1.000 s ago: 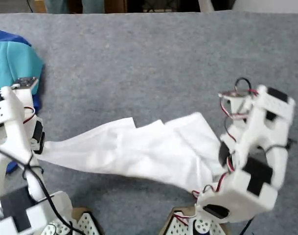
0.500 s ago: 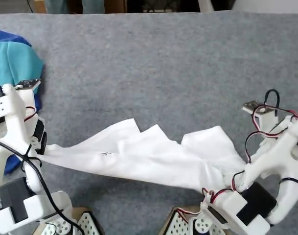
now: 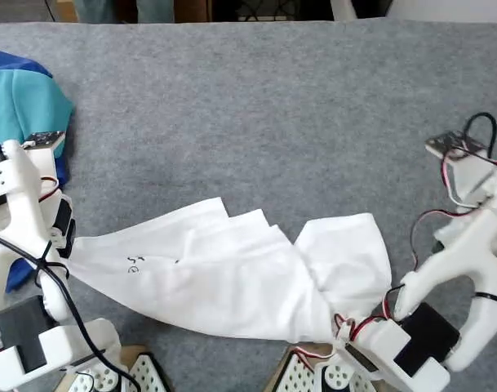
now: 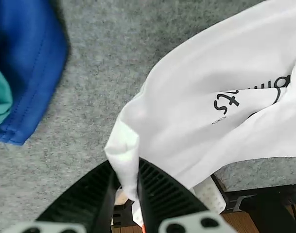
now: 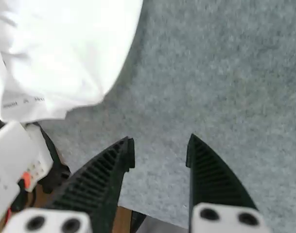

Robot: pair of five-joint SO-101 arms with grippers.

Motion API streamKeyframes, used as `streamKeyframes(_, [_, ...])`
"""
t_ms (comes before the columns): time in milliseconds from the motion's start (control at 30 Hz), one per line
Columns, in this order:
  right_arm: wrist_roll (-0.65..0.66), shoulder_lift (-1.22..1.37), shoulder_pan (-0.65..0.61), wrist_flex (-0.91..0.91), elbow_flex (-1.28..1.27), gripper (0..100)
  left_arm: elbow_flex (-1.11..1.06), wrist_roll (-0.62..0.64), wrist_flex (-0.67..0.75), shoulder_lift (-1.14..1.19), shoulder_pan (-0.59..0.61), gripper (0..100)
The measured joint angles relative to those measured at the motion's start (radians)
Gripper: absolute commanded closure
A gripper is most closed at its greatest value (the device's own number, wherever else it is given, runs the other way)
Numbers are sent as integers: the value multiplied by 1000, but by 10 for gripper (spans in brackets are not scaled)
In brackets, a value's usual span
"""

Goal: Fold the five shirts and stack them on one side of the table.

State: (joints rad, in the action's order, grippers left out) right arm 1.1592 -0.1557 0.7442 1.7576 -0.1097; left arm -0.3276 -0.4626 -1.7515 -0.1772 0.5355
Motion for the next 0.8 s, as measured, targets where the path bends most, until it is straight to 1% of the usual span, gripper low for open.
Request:
streamKeyframes(100, [-160, 2, -166, 0, 0, 810, 0, 0, 0, 0, 0, 972])
streamKeyframes(200, [-328, 37, -377, 0, 0, 810, 0, 0, 0, 0, 0, 972])
streamKeyframes(300, [-460, 107, -578, -32, 0, 810, 0, 0, 0, 0, 0, 972])
streamKeyframes(367, [-531, 164, -683, -64, 0, 811, 0, 0, 0, 0, 0, 972])
streamKeyframes(433, [-595, 233, -761, -94, 14, 811, 0, 0, 0, 0, 0, 972])
streamKeyframes(567, [-707, 381, -879, -121, 75, 811, 0, 0, 0, 0, 0, 972])
streamKeyframes(800, [-813, 578, -977, -123, 216, 811, 0, 0, 0, 0, 0, 971])
